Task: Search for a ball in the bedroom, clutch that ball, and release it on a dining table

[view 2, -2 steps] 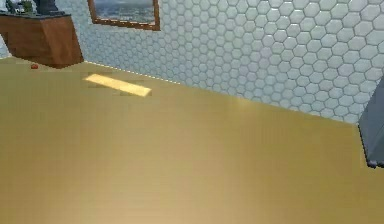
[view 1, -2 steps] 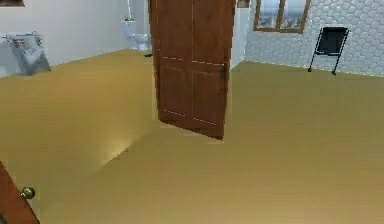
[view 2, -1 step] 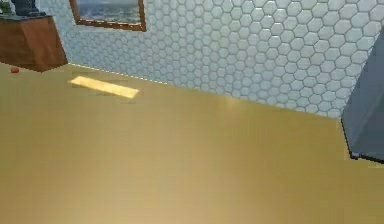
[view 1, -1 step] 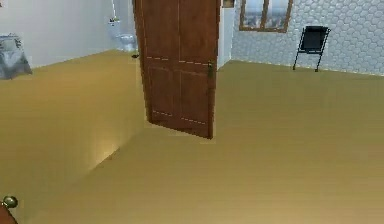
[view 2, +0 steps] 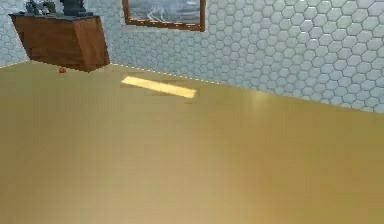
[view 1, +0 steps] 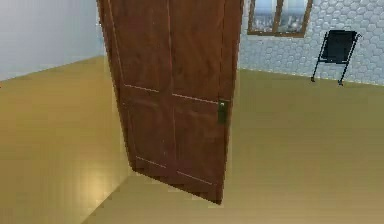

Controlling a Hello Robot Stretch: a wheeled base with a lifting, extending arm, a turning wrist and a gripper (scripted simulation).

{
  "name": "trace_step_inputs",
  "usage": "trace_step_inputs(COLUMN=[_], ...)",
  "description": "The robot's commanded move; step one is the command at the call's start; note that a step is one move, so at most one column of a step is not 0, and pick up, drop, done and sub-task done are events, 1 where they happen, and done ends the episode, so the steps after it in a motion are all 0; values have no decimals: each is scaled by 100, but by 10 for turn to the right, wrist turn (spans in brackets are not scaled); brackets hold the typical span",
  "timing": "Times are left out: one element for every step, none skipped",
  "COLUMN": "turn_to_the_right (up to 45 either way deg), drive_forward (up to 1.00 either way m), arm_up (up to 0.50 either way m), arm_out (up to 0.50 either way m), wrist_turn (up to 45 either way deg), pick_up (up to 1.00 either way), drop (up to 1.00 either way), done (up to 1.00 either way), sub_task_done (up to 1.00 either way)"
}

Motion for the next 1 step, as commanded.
trace_step_inputs(turn_to_the_right=[-450], drive_forward=[0], arm_up=[0], arm_out=[0], wrist_turn=[0], pick_up=[0], drop=[0], done=[0], sub_task_done=[0])
